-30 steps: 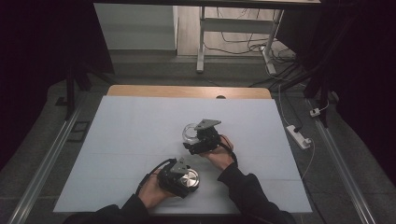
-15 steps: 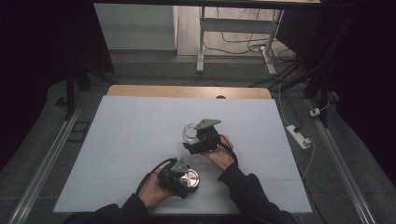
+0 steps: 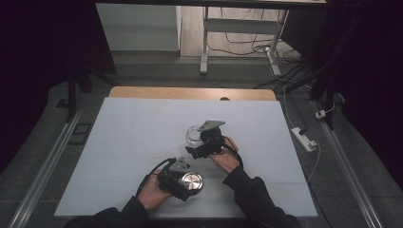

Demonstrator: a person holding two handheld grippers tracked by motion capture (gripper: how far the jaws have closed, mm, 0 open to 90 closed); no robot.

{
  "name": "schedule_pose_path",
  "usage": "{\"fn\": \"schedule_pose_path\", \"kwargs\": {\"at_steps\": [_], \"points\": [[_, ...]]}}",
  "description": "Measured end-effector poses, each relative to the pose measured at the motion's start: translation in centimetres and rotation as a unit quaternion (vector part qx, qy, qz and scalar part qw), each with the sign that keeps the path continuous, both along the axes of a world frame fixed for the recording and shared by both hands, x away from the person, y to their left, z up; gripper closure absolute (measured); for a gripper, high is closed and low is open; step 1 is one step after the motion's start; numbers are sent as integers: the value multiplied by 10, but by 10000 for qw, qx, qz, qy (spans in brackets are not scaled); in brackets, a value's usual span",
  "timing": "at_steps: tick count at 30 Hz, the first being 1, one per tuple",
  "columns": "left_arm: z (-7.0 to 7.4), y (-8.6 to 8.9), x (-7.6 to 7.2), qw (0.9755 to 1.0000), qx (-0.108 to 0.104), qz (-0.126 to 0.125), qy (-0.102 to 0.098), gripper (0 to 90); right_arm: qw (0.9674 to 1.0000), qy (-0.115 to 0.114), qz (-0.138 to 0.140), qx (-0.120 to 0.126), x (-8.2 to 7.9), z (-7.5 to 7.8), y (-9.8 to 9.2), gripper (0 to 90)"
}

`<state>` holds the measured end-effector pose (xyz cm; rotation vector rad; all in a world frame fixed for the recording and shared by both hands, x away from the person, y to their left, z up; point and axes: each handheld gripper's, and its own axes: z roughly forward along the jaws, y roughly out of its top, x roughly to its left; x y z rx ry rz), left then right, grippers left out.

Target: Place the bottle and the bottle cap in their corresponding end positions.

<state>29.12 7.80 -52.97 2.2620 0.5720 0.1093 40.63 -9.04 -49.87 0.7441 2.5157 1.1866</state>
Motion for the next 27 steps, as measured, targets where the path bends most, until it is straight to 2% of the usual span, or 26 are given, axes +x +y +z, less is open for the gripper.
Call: {"fn": "schedule_pose_path", "kwargs": {"at_steps": [3,7,10,19,23,27], "points": [[6,6,1,10000,-6,12,-55,44,10000,19,-21,93,-1,5,-3,18],[13,18,2,9997,-226,129,-11,42,9998,62,-22,169,-2,10,-7,11],[18,25,3,9994,-306,166,16,41,9997,76,-37,214,-3,13,-9,8],[24,38,4,9991,-320,259,107,19,9995,24,-101,300,-11,24,-16,0],[26,46,6,9984,-420,332,196,5,9994,-27,-115,311,-16,27,-19,0],[27,52,5,9979,-492,355,231,0,9993,28,-115,345,-19,29,-21,0]]}}
